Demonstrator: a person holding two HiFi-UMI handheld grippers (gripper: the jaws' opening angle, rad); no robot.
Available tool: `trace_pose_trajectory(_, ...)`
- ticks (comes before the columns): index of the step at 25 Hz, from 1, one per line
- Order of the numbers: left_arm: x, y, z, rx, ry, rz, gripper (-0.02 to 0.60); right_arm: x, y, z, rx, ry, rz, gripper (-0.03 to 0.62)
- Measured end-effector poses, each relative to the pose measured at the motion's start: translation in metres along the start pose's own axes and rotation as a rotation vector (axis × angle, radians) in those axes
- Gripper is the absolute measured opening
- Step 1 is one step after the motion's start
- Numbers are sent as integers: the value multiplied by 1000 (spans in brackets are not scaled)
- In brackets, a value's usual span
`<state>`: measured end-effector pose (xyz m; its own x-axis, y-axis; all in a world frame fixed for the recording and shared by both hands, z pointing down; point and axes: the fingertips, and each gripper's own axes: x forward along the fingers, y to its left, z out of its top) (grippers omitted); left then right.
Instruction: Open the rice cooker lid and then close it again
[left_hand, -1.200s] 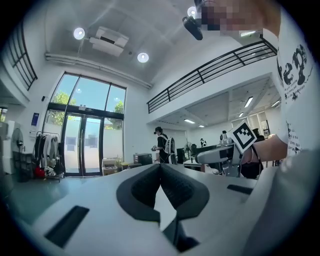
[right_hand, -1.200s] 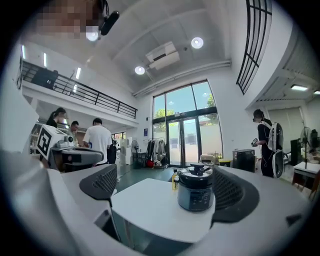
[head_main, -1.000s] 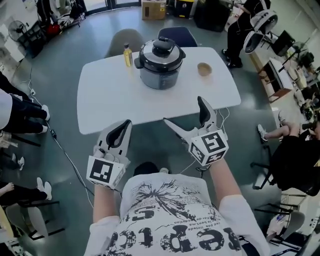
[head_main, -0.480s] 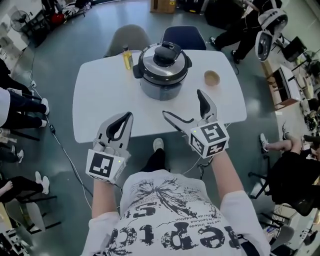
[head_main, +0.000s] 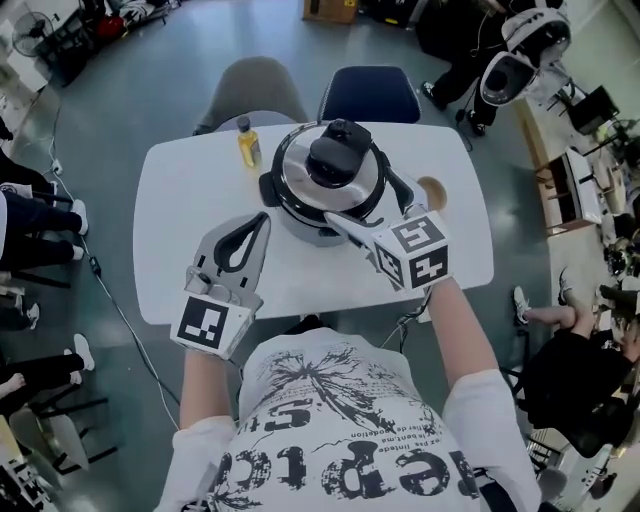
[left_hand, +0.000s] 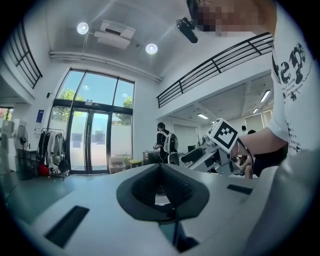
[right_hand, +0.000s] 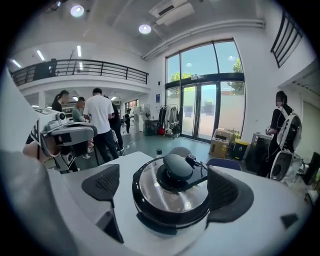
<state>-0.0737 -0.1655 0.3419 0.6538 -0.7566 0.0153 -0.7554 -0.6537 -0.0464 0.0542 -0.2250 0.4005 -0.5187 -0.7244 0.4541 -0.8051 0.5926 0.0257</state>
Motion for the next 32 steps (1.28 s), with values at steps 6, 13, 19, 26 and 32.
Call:
trace_pose_trajectory(6,50,35,-10,-11,21,-3,14,57,-37,6,-78,137,39,545)
trace_pose_trajectory(13,84,49,-25,3,70,-31,14,102,-47,-9,-137,386,164,504)
trace_pose_trajectory(19,84,49,-22,6,71,-12,14,119,-40,-16,-201,545,251,444)
trace_pose_trajectory(26,81,48,-17,30,70,36,14,121,-37,-21,-260,644,290,300)
trace_pose_trajectory(32,85,38,-5,35,44,72,14,122,-37,-23,-247,643,324,299)
